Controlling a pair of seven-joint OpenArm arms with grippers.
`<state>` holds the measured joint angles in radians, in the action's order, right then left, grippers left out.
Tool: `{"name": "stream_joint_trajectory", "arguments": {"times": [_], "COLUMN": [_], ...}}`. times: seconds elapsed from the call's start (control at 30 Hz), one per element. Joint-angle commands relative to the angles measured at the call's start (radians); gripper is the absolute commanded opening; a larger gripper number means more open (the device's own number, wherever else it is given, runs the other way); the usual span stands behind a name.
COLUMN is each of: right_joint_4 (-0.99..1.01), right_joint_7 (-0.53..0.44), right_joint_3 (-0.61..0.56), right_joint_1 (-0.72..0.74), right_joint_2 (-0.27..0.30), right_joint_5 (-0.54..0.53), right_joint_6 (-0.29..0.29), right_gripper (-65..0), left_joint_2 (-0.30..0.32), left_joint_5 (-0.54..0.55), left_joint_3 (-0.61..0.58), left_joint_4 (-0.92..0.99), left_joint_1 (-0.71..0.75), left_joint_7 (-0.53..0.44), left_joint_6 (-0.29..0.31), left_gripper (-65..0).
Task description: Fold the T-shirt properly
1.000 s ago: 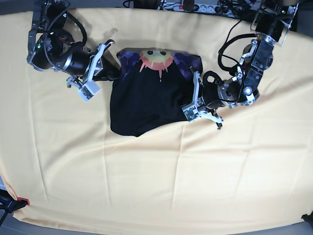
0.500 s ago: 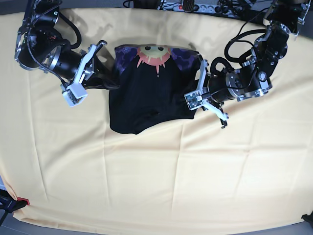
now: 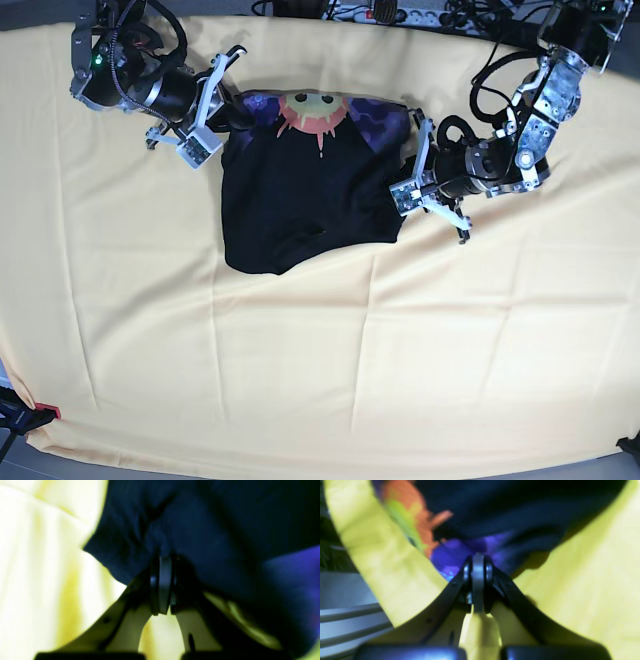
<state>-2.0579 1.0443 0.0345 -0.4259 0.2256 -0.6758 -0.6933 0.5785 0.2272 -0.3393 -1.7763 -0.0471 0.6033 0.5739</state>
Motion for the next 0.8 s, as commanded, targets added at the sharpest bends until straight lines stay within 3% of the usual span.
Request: {"name": "stream_joint_trajectory", "arguments": {"times": [0.0, 0.1, 0.2, 0.33, 0.47, 0.57, 0.67, 0.77], "right_joint_4": [0.011, 0.051, 0.037, -0.063, -0.195, -0.261, -0.291, -0.294], "right_joint_7": [-0.015, -0.012, -0.013, 0.011, 0.061, 0.076, 0.076, 0.079], "right_joint_3": [0.004, 0.006, 0.006, 0.006, 0.007, 0.034, 0.105, 0.204], "right_joint_1": [0.002, 0.002, 0.005, 0.001, -0.001, -0.007, -0.042, -0.094], "right_joint_2": [0.005, 0.005, 0.005, 0.005, 0.005, 0.005, 0.005, 0.005], "right_joint_5": [0.001, 0.017, 0.018, -0.043, -0.059, -0.06, -0.074, -0.205], "right_joint_6": [-0.005, -0.005, -0.005, 0.006, 0.022, 0.039, 0.048, 0.047], "right_gripper": [-65.0, -65.0, -65.0, -65.0, -65.0, -65.0, -65.0, -65.0], "left_joint_2": [0.009, 0.007, 0.012, 0.04, 0.068, 0.098, 0.103, 0.103], "left_joint_5": [0.009, -0.012, -0.07, -0.027, 0.119, 0.239, 0.411, 0.627], "left_joint_3": [0.008, 0.009, 0.009, 0.04, 0.134, 0.23, 0.348, 0.459], "left_joint_4": [0.021, 0.088, 0.066, -0.067, -0.224, -0.274, -0.291, -0.292], "left_joint_1": [-0.015, -0.021, -0.037, -0.05, -0.047, -0.024, 0.027, 0.094], "left_joint_7": [-0.029, -0.031, -0.019, 0.055, 0.184, 0.192, 0.245, 0.351], "left_joint_6": [-0.004, -0.009, -0.088, -0.158, -0.156, -0.148, -0.081, 0.015], "left_gripper": [-65.0, -65.0, -65.0, -65.0, -65.0, -65.0, -65.0, -65.0]}}
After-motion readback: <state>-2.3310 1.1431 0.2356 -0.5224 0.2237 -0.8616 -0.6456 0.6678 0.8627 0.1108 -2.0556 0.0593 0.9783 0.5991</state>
